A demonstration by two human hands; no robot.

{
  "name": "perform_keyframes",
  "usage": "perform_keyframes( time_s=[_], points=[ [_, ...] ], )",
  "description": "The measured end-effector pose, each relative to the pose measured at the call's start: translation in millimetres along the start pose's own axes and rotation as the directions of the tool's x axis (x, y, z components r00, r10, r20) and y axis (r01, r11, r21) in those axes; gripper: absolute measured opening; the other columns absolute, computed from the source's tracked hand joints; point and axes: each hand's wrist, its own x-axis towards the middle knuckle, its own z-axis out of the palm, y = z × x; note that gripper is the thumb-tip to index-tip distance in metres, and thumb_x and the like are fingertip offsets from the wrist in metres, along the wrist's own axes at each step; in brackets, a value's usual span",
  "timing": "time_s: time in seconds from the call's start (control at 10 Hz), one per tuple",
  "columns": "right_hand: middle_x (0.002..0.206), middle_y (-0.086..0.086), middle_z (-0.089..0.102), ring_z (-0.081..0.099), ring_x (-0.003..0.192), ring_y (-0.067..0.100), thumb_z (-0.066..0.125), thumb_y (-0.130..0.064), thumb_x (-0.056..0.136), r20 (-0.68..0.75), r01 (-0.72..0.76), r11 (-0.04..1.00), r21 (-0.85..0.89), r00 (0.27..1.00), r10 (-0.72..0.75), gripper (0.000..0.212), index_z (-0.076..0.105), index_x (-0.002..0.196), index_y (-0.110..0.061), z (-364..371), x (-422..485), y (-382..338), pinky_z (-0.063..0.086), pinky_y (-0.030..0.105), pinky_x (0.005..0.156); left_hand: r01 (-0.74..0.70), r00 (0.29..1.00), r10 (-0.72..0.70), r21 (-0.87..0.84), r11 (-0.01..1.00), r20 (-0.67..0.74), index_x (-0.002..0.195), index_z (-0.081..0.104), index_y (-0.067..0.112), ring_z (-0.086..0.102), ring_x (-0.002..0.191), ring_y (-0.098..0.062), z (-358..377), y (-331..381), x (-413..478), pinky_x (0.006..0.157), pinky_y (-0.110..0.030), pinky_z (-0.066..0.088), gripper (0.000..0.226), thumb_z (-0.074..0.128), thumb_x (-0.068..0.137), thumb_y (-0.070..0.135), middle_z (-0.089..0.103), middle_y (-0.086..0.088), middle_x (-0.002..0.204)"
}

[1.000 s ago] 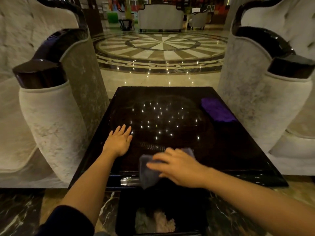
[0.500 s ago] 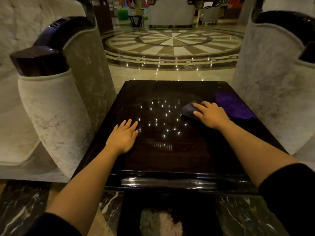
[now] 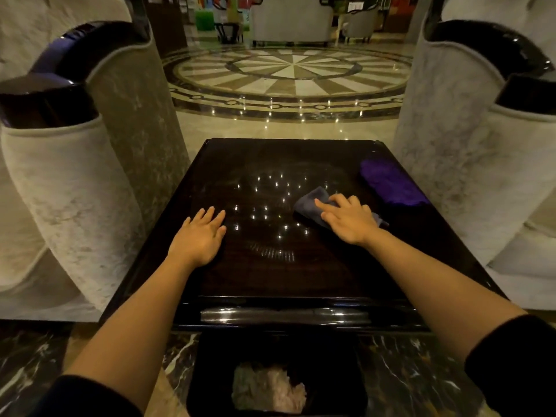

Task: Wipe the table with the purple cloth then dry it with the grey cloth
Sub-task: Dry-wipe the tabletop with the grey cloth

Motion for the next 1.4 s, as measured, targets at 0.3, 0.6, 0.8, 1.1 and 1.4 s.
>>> perform_keyframes(
  time_s=[0.3, 0.6, 0.8, 1.1, 1.4],
  points=[
    [0.142, 0.004, 0.033, 0.035, 0.119, 0.027, 0.027, -0.039, 0.095, 0.017, 0.217, 0.976, -0.030, 0.976, -0.217, 0.045, 0.025, 0.140, -0.034, 6.6, -72.5, -38.4, 0.033, 0.042, 0.093, 0.002, 1.000, -0.002, -0.001, 1.000, -0.001, 0.146, 0.012, 0.018, 0.004, 0.145, -0.025, -1.4, 1.2, -4.8, 0.118, -0.042, 0.007, 0.051, 0.019, 0.098, 0.034, 0.008, -0.008, 0.158],
    [0.144, 0.008, 0.031, 0.035, 0.115, 0.027, 0.029, -0.038, 0.096, 0.027, 0.429, 0.898, -0.094, 0.903, -0.429, 0.048, 0.021, 0.142, -0.030, 10.0, -128.0, -60.9, 0.032, 0.040, 0.089, -0.019, 1.000, 0.019, 0.002, 1.000, 0.008, 0.146, 0.008, 0.017, 0.003, 0.145, -0.025, -1.6, 0.8, -4.3, 0.118, -0.042, 0.007, 0.051, 0.018, 0.099, 0.034, 0.006, -0.009, 0.158],
    [0.133, 0.013, 0.050, 0.052, 0.102, 0.031, 0.043, -0.031, 0.093, -0.008, 0.519, 0.849, -0.099, 0.853, -0.522, 0.047, 0.035, 0.138, -0.024, -6.0, -146.8, -64.0, 0.043, 0.039, 0.080, -0.022, 1.000, 0.022, 0.006, 1.000, 0.003, 0.146, 0.009, 0.017, 0.003, 0.145, -0.025, -0.6, -1.2, -3.1, 0.118, -0.041, 0.007, 0.051, 0.017, 0.098, 0.034, 0.006, -0.009, 0.158],
    [0.112, 0.008, 0.066, 0.063, 0.079, 0.020, 0.059, -0.039, 0.080, -0.091, 0.581, 0.747, -0.324, 0.766, -0.636, 0.041, 0.056, 0.121, -0.033, -3.3, -143.0, -57.1, 0.051, 0.028, 0.059, -0.029, 1.000, 0.029, -0.001, 1.000, 0.011, 0.146, 0.008, 0.016, 0.002, 0.145, -0.026, -0.4, -2.6, -4.0, 0.118, -0.043, 0.007, 0.052, 0.017, 0.099, 0.034, 0.005, -0.010, 0.158],
    [0.110, 0.000, 0.067, 0.062, 0.076, 0.013, 0.075, -0.036, 0.068, -0.191, 0.610, 0.711, -0.349, 0.696, -0.692, 0.051, 0.058, 0.116, -0.040, 7.9, -130.5, -92.9, 0.047, 0.024, 0.056, -0.031, 0.999, 0.031, 0.012, 0.999, 0.023, 0.146, 0.008, 0.015, 0.002, 0.145, -0.027, -2.6, -0.2, -4.0, 0.118, -0.043, 0.008, 0.051, 0.017, 0.099, 0.033, 0.005, -0.011, 0.158]
  ],
)
